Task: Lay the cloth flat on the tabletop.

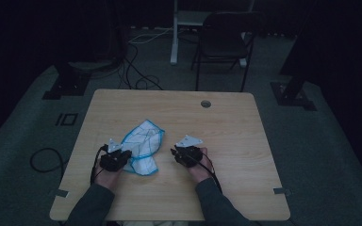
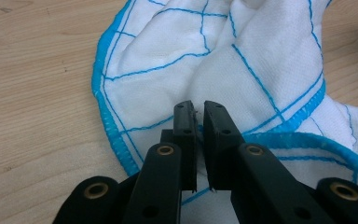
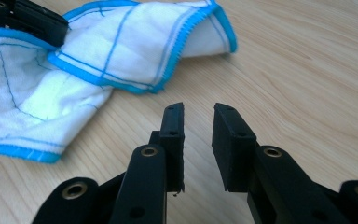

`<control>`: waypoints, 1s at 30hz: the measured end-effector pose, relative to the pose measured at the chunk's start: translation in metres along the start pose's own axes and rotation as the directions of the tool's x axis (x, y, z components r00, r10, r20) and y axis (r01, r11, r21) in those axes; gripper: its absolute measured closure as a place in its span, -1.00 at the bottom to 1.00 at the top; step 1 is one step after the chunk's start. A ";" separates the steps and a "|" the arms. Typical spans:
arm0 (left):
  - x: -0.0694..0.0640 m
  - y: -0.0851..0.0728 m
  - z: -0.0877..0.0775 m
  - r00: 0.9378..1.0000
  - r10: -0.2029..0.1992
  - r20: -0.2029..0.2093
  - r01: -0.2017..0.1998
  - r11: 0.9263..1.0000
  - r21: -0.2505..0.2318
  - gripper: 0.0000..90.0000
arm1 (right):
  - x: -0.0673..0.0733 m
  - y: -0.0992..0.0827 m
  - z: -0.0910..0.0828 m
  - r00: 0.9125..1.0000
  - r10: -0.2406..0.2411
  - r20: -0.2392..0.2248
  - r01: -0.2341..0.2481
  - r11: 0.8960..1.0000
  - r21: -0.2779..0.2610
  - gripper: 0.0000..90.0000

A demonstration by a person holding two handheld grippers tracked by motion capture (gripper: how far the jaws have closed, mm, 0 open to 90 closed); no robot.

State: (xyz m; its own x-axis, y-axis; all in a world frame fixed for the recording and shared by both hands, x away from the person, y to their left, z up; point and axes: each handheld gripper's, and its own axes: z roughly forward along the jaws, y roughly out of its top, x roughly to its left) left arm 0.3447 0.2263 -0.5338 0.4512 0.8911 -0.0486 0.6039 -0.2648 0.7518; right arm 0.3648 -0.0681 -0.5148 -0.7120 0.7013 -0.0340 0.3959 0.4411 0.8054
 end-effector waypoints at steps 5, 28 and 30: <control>-0.001 -0.001 0.000 1.000 -0.004 0.001 0.004 1.000 -0.006 0.88 | 0.003 0.008 0.012 0.999 -0.022 -0.029 0.022 1.000 -0.011 0.65; -0.004 -0.003 -0.008 0.998 -0.012 0.057 0.017 0.996 -0.083 0.77 | -0.012 0.025 0.034 0.991 0.029 -0.129 -0.036 0.998 -0.051 0.99; -0.007 -0.002 -0.012 0.997 -0.005 0.077 0.013 0.994 -0.108 0.71 | -0.016 0.025 0.028 0.992 0.036 -0.121 -0.043 0.998 -0.051 0.99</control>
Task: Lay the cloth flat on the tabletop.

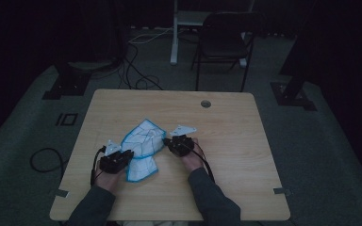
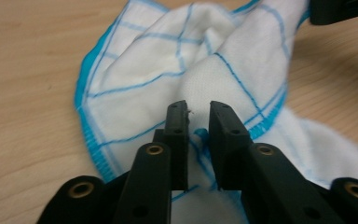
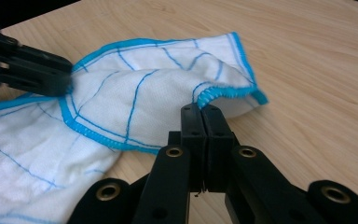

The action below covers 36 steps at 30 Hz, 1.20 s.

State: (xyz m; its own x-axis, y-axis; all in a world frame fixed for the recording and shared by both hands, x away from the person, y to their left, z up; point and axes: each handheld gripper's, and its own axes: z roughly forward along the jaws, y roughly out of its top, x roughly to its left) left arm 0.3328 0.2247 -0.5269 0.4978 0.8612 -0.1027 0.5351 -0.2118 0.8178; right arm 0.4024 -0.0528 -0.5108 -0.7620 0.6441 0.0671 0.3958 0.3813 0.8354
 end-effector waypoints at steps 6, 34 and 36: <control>-0.007 0.005 -0.009 0.998 0.016 0.053 -0.011 0.997 -0.082 0.61 | -0.015 -0.004 -0.018 0.998 0.012 0.054 -0.013 1.000 0.016 0.99; 0.018 0.000 0.019 0.989 0.028 -0.145 -0.007 0.989 0.145 0.84 | -0.073 -0.028 -0.063 0.970 0.096 0.223 -0.118 0.989 0.088 0.99; 0.021 0.001 0.019 0.986 0.027 -0.164 -0.002 0.989 0.146 0.84 | -0.076 -0.028 -0.066 0.967 0.102 0.234 -0.125 0.988 0.088 0.99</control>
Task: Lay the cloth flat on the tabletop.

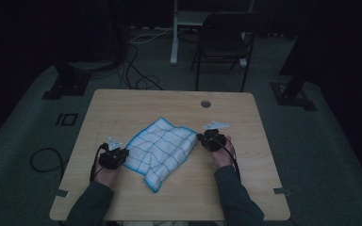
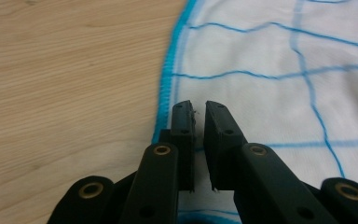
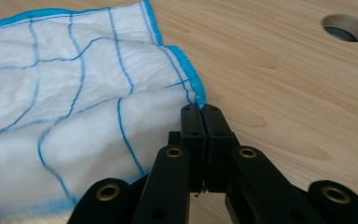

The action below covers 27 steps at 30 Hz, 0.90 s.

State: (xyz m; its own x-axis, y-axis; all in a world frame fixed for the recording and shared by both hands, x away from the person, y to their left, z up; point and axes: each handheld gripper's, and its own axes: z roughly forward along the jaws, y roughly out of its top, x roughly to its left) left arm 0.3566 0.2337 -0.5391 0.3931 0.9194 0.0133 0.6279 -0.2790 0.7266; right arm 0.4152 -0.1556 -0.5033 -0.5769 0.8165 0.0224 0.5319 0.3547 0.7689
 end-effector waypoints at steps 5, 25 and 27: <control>0.003 0.000 0.000 1.000 -0.005 -0.022 0.005 1.000 0.005 0.84 | -0.002 0.002 -0.002 1.000 -0.004 0.008 0.004 1.000 -0.001 0.99; -0.010 0.018 0.002 0.998 0.044 0.039 -0.042 0.998 -0.041 0.67 | 0.047 -0.016 0.001 0.998 -0.050 -0.045 0.051 0.999 0.003 0.46; -0.012 0.027 0.005 0.997 0.064 0.049 -0.062 0.997 -0.046 0.67 | 0.058 -0.019 0.002 0.996 -0.064 -0.060 0.064 0.998 0.003 0.42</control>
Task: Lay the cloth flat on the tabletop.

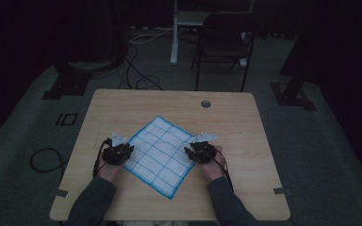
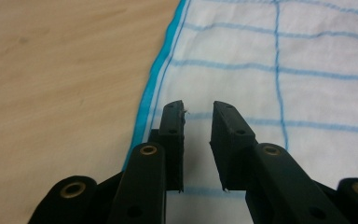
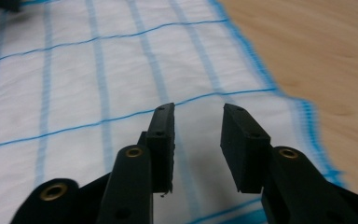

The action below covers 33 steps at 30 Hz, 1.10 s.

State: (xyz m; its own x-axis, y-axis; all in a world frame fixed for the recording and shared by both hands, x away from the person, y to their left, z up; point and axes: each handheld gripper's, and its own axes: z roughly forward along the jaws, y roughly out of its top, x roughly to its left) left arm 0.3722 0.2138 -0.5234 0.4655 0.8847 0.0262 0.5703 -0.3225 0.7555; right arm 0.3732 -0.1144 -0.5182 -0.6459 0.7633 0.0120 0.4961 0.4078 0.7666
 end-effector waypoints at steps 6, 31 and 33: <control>-0.004 0.026 0.019 0.999 0.028 0.028 -0.027 1.000 -0.011 0.59 | 0.031 -0.005 0.000 0.999 -0.041 -0.021 0.040 0.999 -0.014 0.37; 0.000 0.024 0.045 0.998 0.005 0.065 -0.010 0.997 0.081 0.58 | 0.044 -0.036 -0.004 0.997 -0.072 -0.027 0.073 0.996 0.047 0.34; -0.001 0.021 0.041 0.997 0.001 0.074 -0.007 0.996 0.083 0.58 | 0.039 -0.037 -0.006 0.998 -0.064 -0.019 0.065 0.997 0.050 0.34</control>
State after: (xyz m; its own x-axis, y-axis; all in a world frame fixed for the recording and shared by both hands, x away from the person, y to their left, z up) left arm 0.4119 0.1923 -0.5348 0.5151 0.8569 -0.0215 0.6213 -0.3560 0.6980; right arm 0.3257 -0.1026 -0.5424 -0.6872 0.7260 -0.0246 0.4817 0.4808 0.7327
